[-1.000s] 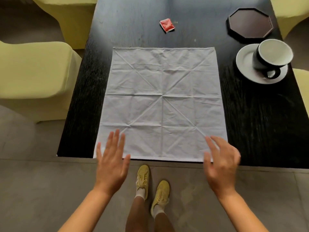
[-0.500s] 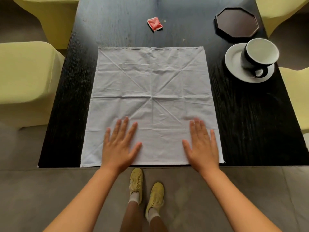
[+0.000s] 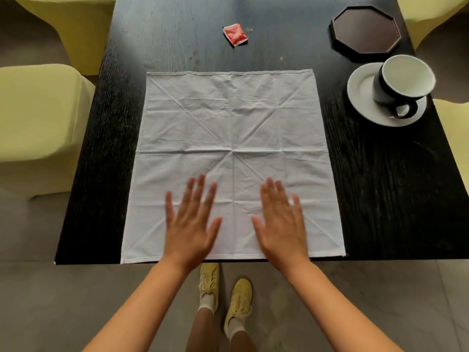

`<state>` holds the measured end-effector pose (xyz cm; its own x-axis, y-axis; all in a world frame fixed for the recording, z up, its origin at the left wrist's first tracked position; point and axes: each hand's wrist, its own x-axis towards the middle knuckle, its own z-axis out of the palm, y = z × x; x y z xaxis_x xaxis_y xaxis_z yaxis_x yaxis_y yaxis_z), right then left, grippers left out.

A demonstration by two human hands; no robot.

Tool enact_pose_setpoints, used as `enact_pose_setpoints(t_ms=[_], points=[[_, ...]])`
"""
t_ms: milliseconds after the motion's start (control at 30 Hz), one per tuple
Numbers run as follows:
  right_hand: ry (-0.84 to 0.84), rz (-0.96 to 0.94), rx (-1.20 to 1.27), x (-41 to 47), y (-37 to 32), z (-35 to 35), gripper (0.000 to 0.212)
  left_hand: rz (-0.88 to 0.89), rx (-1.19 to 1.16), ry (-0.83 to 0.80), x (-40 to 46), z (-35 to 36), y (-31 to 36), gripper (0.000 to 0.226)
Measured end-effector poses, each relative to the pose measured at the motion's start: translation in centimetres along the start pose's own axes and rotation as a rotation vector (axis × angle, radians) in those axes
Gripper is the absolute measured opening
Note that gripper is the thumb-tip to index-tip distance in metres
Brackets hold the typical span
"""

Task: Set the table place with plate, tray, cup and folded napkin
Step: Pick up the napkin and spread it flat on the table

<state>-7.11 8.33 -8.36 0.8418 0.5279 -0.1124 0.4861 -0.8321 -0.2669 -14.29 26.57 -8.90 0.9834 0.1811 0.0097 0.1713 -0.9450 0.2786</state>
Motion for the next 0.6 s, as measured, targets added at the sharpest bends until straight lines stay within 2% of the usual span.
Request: enact_pose_setpoints(t_ms=[67,133,433,500,600], points=[[-0.067,-0.094,-0.014,1.2,-1.2,0.6,0.061,0.094,0.041,-0.106,1.0,1.0,0.9,0.062],[-0.106,-0.095,-0.025,2.5,-1.5,0.9,0.058,0.116,0.062,-0.167,2.6,1.6,0.8,0.06],[-0.087,-0.101,-0.067,9.1,0.3,0.2,0.061,0.158,0.094,-0.163,9.8,1.6,-1.5,0.065],[-0.081,-0.096,-0.07,10.0,1.4,-0.2,0.062,0.118,0.082,-0.151,10.5,1.5,-2.6,0.068],[-0.04,-0.024,-0.071,10.5,3.7,-1.0,0.062,-0.031,0.056,-0.12,10.9,1.0,-5.0,0.071]])
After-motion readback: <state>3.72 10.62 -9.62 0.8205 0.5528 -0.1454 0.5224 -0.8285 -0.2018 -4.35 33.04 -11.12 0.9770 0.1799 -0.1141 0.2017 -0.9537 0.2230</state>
